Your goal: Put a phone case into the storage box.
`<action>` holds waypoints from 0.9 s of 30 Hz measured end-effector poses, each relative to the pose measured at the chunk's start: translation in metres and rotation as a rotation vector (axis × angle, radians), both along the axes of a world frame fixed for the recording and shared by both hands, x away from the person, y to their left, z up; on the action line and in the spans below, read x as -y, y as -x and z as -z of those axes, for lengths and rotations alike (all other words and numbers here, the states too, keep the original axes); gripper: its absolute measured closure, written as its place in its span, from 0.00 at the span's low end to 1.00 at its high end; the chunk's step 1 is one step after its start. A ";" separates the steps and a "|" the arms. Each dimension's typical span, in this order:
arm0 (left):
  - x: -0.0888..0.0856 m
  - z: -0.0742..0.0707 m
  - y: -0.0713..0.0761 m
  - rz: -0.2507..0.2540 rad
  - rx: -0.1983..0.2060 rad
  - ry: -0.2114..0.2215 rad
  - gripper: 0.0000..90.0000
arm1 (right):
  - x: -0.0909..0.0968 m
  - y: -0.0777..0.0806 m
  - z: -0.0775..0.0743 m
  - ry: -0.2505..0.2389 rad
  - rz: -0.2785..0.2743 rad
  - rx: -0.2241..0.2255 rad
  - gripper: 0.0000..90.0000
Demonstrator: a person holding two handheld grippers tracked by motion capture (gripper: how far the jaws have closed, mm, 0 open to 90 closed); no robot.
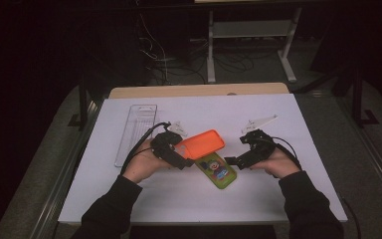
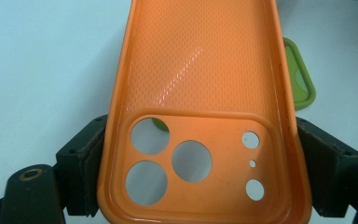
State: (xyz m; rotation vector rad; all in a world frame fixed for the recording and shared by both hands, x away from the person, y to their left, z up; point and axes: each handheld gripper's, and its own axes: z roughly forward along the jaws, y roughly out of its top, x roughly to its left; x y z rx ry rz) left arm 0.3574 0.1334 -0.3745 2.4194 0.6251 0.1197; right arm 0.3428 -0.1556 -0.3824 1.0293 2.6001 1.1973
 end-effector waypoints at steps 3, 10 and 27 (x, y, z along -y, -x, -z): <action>-0.001 0.001 0.001 0.003 -0.007 0.008 0.18 | 0.001 0.006 0.011 0.003 0.038 0.007 0.00; -0.008 0.003 0.001 -0.015 -0.029 0.021 0.18 | 0.001 0.014 0.027 -0.012 0.106 0.025 0.00; -0.009 0.004 0.001 0.004 -0.030 0.011 0.18 | -0.002 0.018 0.031 0.005 0.151 0.143 0.00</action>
